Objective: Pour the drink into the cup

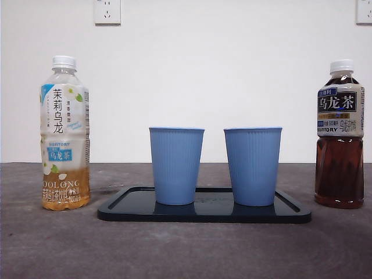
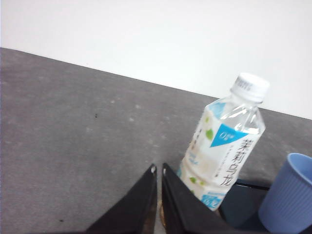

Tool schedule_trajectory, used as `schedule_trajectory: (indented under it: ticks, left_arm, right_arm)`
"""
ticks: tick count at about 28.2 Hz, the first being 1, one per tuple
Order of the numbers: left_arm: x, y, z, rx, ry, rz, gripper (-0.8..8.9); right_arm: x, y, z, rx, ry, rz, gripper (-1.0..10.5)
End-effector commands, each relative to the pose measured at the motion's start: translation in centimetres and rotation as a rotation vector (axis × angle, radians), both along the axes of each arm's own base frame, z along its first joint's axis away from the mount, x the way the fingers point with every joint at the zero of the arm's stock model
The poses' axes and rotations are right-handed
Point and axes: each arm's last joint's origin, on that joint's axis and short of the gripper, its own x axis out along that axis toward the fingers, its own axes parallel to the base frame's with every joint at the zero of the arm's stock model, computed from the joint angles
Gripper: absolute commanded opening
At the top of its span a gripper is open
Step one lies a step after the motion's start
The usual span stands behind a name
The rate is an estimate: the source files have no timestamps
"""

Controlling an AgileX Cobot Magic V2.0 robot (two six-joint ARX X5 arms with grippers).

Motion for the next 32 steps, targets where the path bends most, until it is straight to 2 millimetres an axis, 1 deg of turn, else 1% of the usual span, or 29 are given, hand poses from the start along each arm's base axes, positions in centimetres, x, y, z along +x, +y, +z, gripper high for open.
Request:
schedule_trajectory:
  ticks: [1,5,8,11,13,17,21,27,28,32]
  left_arm:
    - [0.2,-0.2,1.7,-0.018,0.005,-0.019,0.15]
    - [0.9,-0.5,3.9,-0.003,0.056,-0.074,0.15]
    - [1.7,-0.9,5.8,0.038,0.086,-0.147,0.15]
    - [2.6,-1.1,7.3,0.133,0.122,-0.198,0.15]
    - [3.2,-1.3,8.0,0.192,0.151,-0.224,0.15]
    - [4.4,-1.8,8.0,0.203,0.181,-0.345,0.15]
    - [5.1,-2.3,7.3,0.192,0.208,-0.498,0.15]
    - [5.7,-2.4,6.9,0.180,0.242,-0.512,0.27]
    - [5.7,-2.4,6.9,0.180,0.245,-0.512,0.29]
    - [5.7,-2.4,6.9,0.180,0.245,-0.512,0.30]
  right_arm:
    - [0.0,0.1,1.4,0.024,0.004,0.015,0.1]
    - [0.5,0.3,3.5,0.027,0.024,0.082,0.1]
    - [1.1,0.4,4.9,0.010,0.081,0.124,0.1]
    - [1.8,0.5,6.0,-0.038,0.158,0.177,0.1]
    - [2.3,0.6,6.6,-0.075,0.197,0.215,0.1]
    - [3.4,0.8,6.9,-0.112,0.254,0.289,0.1]
    - [4.5,0.9,6.1,-0.118,0.323,0.317,0.1]
    - [6.2,0.9,5.4,-0.120,0.361,0.318,0.2]
    - [6.7,0.9,5.3,-0.119,0.369,0.318,0.7]
    - [8.4,1.0,4.6,-0.086,0.391,0.309,5.1]
